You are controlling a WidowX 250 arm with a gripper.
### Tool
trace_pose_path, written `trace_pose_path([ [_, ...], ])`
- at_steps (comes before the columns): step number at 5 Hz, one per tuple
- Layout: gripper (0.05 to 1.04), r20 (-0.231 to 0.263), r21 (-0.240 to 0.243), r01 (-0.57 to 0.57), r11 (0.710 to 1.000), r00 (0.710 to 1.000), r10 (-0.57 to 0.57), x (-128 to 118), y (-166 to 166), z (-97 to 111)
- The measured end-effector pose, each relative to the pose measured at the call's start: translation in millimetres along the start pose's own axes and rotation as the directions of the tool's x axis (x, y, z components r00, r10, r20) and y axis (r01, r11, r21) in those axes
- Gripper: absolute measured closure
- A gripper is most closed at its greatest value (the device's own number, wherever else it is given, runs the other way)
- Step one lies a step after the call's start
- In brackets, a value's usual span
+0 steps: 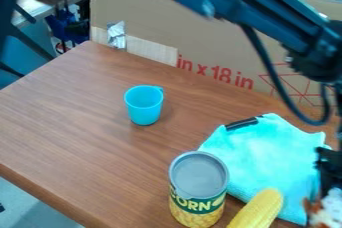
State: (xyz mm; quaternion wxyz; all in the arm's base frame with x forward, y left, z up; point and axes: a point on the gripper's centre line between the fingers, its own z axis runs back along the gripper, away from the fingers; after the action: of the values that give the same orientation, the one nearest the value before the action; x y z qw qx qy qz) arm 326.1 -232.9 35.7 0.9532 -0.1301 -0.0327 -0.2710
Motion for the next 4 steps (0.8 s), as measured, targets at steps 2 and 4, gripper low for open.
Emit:
trace_pose_path([
  [2,0.082,0.201,0.053,-0.097,0.994,0.976,0.085,-17,7,66],
  [4,0.082,0.244,0.047,-0.183,0.982,0.955,0.167,-23,23,83],
])
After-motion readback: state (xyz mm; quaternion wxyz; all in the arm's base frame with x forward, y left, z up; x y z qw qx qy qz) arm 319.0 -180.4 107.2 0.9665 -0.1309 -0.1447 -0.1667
